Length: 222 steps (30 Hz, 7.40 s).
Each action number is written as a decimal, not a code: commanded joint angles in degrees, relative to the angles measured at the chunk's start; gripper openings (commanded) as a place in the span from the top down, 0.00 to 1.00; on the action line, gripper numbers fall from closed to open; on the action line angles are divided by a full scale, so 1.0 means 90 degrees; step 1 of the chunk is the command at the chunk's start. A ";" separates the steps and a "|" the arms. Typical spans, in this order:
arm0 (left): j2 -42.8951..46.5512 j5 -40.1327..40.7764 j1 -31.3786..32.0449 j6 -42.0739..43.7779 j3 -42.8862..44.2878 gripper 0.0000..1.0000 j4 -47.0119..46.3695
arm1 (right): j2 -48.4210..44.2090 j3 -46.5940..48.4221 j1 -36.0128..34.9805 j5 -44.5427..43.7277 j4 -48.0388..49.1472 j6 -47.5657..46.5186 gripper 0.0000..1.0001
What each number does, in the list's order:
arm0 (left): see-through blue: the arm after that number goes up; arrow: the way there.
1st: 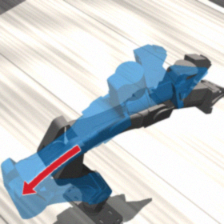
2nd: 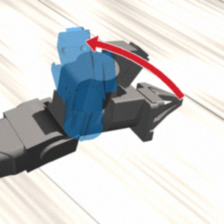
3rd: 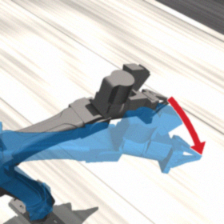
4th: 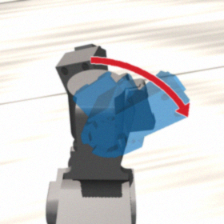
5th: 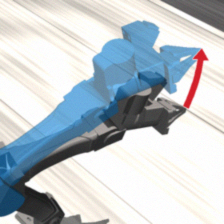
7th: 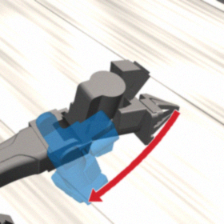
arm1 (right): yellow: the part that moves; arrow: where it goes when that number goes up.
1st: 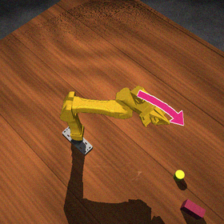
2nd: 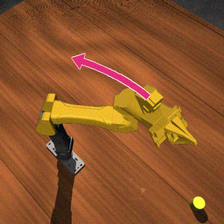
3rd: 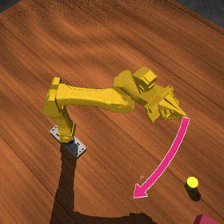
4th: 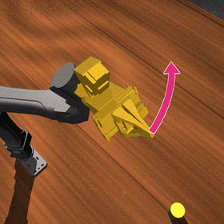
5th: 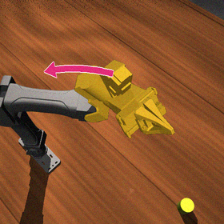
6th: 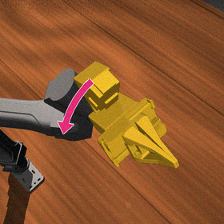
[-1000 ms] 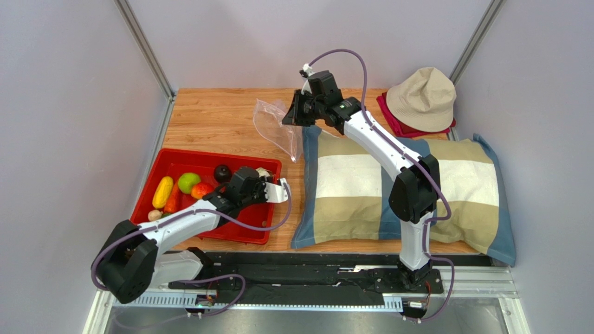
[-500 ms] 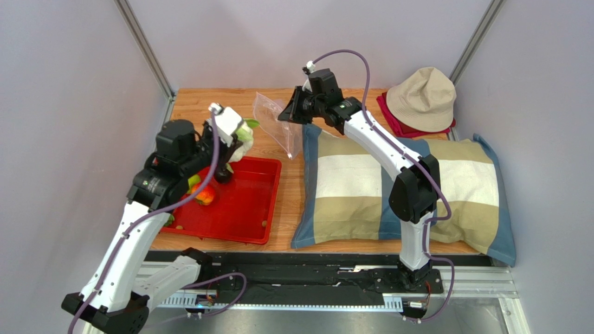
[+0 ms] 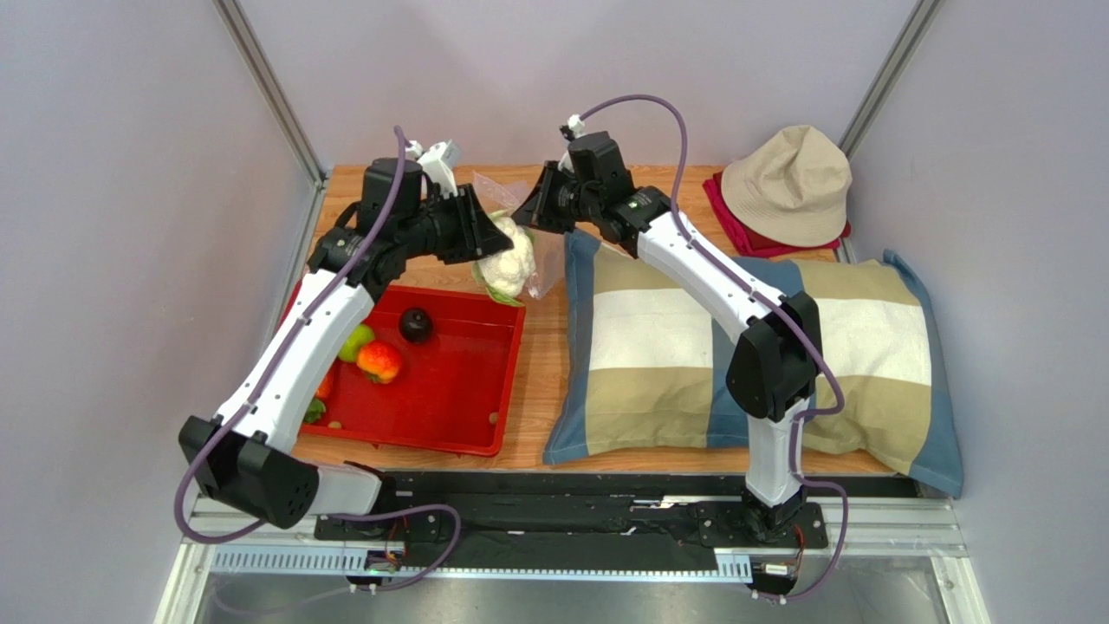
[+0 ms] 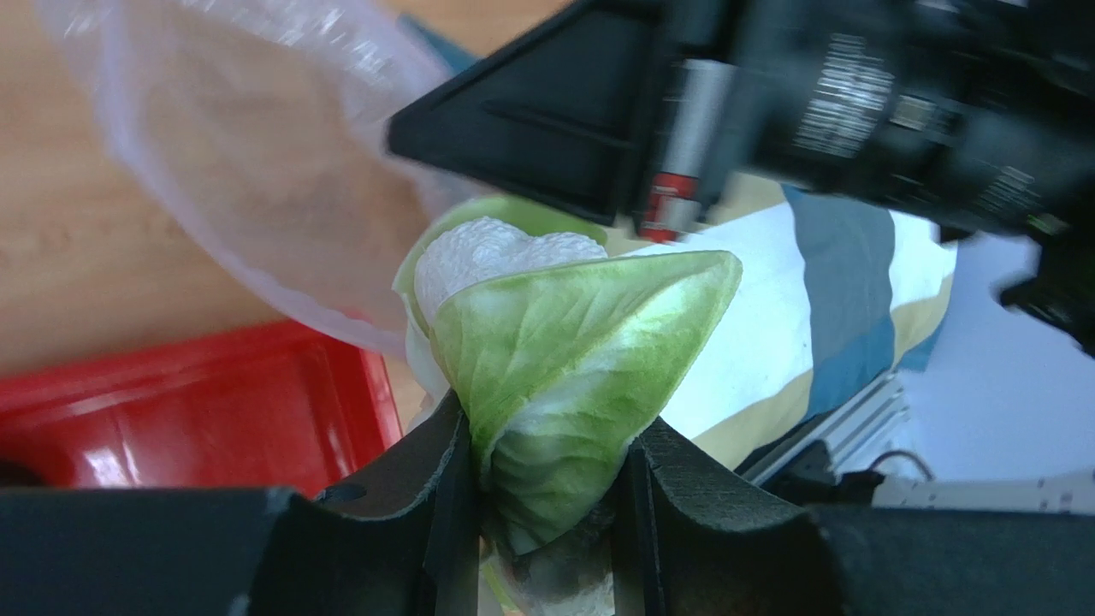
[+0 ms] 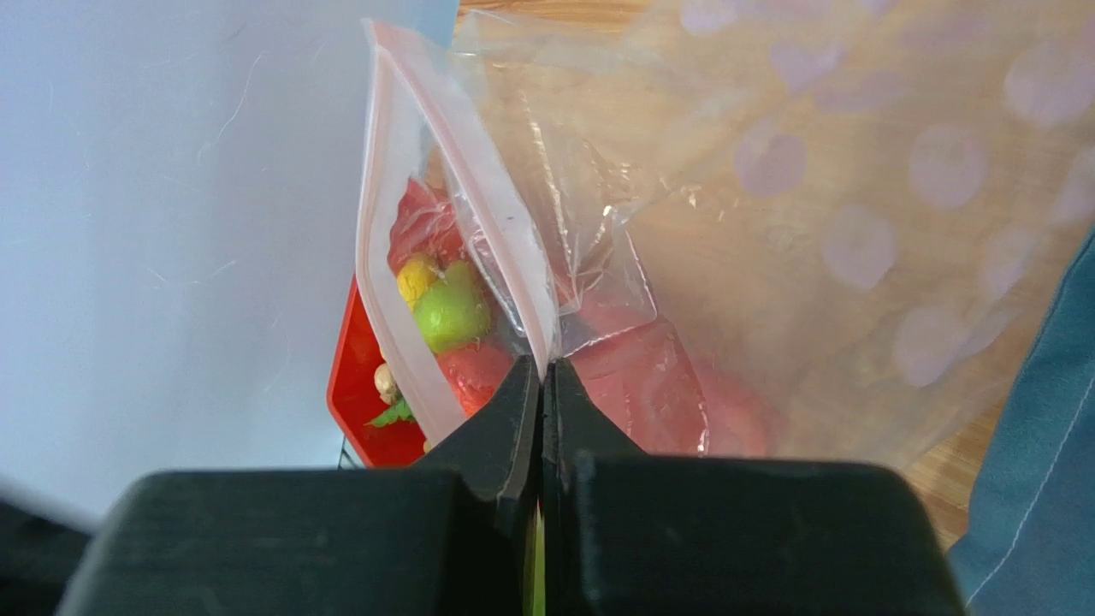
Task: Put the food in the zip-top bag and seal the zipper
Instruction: Place the fake vegetable in the zipper food storage bag, then adjust the zipper food storage bag at the center of the board, then pick up the fake fruit from the bin, then place the fake fruit in the zipper food storage bag, then pick up the fake fruit from the bin.
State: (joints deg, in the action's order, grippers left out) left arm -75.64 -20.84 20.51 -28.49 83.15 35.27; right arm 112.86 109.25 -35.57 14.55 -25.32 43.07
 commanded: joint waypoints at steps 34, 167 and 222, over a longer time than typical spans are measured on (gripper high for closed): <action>0.0953 0.2861 -0.0152 -0.0840 -0.1564 1.00 -0.2220 | -0.0675 -0.0470 -0.0374 0.1890 0.1133 0.1805 1.00; -0.0659 0.1622 -0.2582 0.6779 -0.3615 0.19 0.0788 | -0.1085 -0.0323 0.0456 0.1040 -0.0526 -0.1348 1.00; 0.1148 -0.0214 -0.2650 0.5001 -0.2148 0.02 0.0721 | -0.0948 0.0322 0.0378 0.1314 -0.0468 -0.1650 1.00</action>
State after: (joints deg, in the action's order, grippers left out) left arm -66.28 -22.37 -3.16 11.81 69.73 46.83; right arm 104.64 108.49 -31.86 26.06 -30.85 30.52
